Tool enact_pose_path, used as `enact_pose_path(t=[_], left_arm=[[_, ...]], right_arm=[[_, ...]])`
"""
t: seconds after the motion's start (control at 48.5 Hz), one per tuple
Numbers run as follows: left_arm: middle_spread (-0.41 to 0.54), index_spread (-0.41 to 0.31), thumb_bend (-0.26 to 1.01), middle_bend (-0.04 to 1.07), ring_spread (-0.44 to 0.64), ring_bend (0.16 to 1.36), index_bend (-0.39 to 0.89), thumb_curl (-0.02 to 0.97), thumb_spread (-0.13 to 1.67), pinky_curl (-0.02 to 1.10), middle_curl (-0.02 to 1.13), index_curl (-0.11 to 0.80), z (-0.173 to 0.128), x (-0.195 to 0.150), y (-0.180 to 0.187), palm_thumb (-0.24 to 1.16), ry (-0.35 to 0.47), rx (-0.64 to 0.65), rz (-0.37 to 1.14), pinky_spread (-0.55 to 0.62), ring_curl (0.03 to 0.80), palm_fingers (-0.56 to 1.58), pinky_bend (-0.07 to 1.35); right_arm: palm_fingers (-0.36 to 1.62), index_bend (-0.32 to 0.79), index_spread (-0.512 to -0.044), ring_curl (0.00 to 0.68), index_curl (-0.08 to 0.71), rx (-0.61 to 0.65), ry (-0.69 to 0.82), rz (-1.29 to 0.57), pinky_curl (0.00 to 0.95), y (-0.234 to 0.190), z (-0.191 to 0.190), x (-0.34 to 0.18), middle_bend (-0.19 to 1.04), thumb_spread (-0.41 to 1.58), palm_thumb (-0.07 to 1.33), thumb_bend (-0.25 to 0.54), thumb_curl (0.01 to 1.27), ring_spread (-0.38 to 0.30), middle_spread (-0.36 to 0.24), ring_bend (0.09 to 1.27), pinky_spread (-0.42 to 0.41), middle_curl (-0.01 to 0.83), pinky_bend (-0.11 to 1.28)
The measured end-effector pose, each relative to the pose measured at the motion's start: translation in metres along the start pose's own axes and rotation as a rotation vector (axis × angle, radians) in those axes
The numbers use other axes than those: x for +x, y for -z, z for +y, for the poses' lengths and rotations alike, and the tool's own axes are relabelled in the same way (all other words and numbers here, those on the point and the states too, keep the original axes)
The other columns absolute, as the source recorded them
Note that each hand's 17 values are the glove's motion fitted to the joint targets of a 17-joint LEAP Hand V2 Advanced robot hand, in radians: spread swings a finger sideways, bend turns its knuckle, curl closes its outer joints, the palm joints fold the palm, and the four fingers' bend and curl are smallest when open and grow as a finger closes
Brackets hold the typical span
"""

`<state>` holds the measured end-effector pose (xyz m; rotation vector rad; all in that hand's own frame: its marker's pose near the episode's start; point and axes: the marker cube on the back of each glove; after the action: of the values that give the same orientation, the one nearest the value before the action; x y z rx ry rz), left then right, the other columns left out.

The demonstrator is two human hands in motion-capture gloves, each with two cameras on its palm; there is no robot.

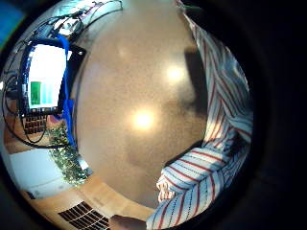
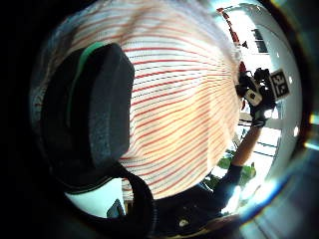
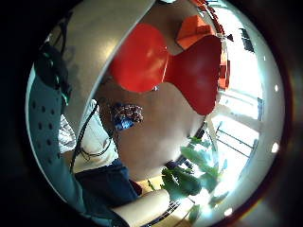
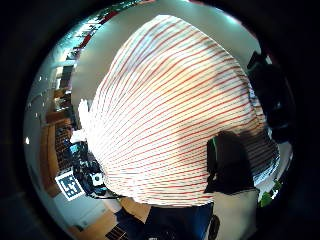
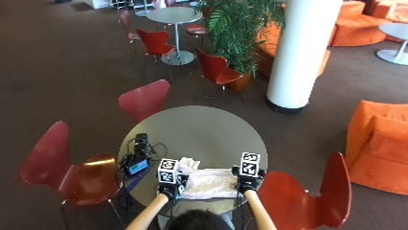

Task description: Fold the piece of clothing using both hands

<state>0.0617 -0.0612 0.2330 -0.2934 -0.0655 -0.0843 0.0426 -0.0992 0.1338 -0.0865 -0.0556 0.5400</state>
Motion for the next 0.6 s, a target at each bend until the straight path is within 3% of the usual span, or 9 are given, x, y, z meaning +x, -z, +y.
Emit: enact_pose_path(t=[0.103,0.227,0.412,0.536,0.598], left_arm=[[0.057,-0.093,-0.01,0.16,0.28,0.41,0.17,0.268,1.42,0.35,0.29,0.43,0.0,-0.002,-0.003,0.16,0.044,-0.066,-0.037,0.29,0.34,0.25,0.28],[0.067,-0.086,-0.01,0.16,0.3,0.43,0.16,0.251,1.42,0.35,0.29,0.415,0.009,0.0,-0.005,0.14,0.051,-0.152,-0.029,0.3,0.338,0.21,0.29],[0.137,-0.042,-0.01,0.13,0.33,0.49,0.1,0.241,1.4,0.37,0.28,0.364,0.02,0.008,0.001,0.13,-0.007,-0.153,0.065,0.32,0.349,0.08,0.35],[0.166,-0.027,-0.01,0.15,0.34,0.53,0.12,0.239,1.39,0.37,0.27,0.339,0.031,0.016,0.0,0.13,-0.05,-0.192,0.088,0.32,0.347,0.05,0.4],[0.169,-0.023,-0.01,0.16,0.34,0.54,0.13,0.238,1.38,0.37,0.27,0.332,0.035,0.02,-0.002,0.13,-0.079,-0.195,0.094,0.31,0.344,0.04,0.42]], right_arm=[[1.13,0.08,-0.192,0.455,0.166,-0.023,0.024,-0.011,0.387,0.001,0.005,-0.006,0.21,1.05,0.83,-0.008,0.51,-0.214,-0.136,0.59,-0.311,0.469,0.7],[1.34,0.19,-0.237,0.464,0.229,0.008,0.02,-0.061,0.354,0.001,-0.001,-0.002,0.29,0.91,0.9,-0.012,0.54,-0.245,-0.192,0.64,-0.338,0.493,0.56],[1.36,0.2,-0.262,0.466,0.306,-0.097,-0.083,-0.091,0.352,0.002,-0.009,0.034,0.34,0.64,0.93,-0.036,0.6,-0.248,-0.22,0.66,-0.358,0.507,0.52],[1.36,0.19,-0.264,0.464,0.343,-0.011,-0.127,-0.06,0.361,0.013,-0.021,0.058,0.35,0.56,0.93,-0.035,0.62,-0.247,-0.225,0.66,-0.364,0.51,0.52],[1.36,0.19,-0.267,0.464,0.357,-0.039,-0.165,-0.088,0.366,0.017,-0.024,0.067,0.35,0.52,0.93,-0.037,0.63,-0.246,-0.227,0.66,-0.367,0.508,0.52]])
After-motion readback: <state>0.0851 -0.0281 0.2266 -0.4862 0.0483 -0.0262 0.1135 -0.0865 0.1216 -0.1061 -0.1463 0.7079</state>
